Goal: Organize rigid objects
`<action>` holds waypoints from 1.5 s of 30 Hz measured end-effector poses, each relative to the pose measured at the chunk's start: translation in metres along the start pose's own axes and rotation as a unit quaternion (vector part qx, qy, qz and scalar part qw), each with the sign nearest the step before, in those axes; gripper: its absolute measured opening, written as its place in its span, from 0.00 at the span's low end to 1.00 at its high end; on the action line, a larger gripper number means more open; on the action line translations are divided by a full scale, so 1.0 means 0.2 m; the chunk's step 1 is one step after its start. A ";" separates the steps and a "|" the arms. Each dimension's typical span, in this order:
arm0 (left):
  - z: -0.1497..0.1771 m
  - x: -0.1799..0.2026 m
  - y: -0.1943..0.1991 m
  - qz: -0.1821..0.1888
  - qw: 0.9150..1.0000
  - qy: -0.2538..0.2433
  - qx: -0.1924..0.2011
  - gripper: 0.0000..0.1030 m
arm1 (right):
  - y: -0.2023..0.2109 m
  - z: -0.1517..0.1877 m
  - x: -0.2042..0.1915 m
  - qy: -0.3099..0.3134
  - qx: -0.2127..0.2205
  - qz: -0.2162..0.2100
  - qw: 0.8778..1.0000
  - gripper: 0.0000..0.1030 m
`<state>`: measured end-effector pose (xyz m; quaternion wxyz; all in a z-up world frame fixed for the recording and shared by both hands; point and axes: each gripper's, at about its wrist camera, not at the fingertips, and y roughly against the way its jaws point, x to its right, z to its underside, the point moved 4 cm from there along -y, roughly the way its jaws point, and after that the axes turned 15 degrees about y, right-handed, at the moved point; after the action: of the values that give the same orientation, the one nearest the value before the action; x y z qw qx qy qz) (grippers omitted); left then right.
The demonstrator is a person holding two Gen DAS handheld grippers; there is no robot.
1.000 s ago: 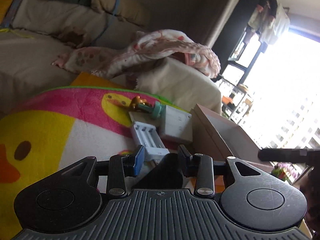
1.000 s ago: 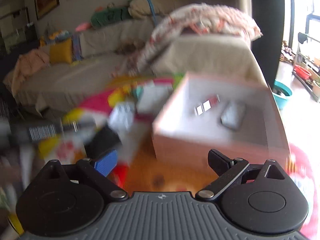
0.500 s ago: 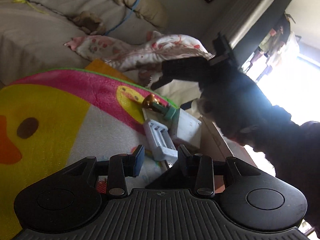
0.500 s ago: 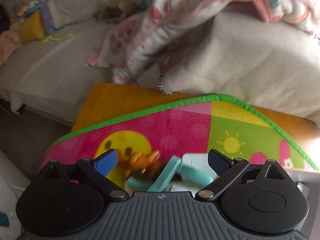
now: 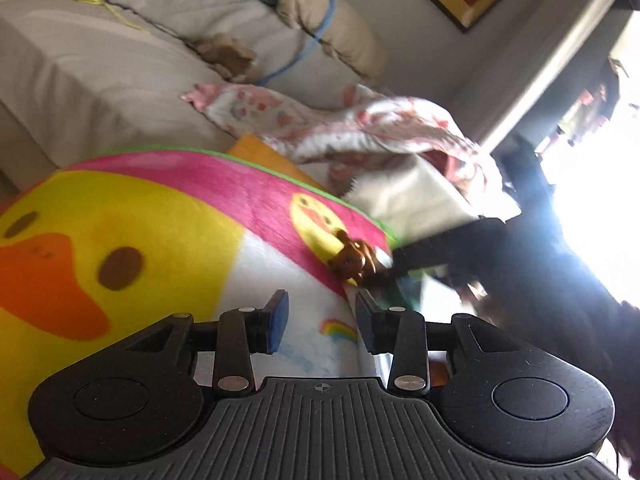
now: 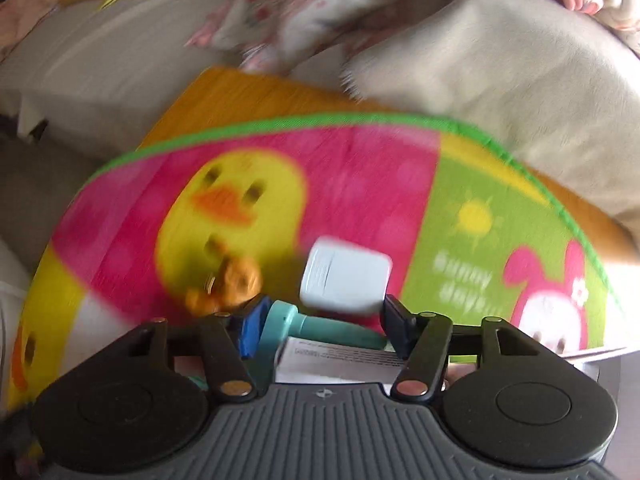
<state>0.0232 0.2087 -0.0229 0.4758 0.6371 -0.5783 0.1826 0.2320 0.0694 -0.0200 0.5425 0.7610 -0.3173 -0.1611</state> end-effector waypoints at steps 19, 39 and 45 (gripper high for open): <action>0.05 0.04 -0.02 0.001 0.999 -0.041 -0.022 0.39 | 0.38 0.36 0.21 -0.072 0.047 0.047 0.995 0.60; 0.06 0.07 -0.03 0.010 0.998 -0.048 -0.025 0.39 | -0.06 -0.23 0.02 -0.044 0.057 0.026 0.997 0.66; -0.03 -0.02 0.03 0.007 1.000 0.007 0.022 0.39 | 0.04 0.03 -0.12 0.020 0.037 0.004 0.999 0.36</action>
<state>0.0192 0.2157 -0.0205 0.4644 0.6422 -0.5750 0.2029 0.2085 0.0785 -0.0170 0.5211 0.7822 -0.3152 -0.1314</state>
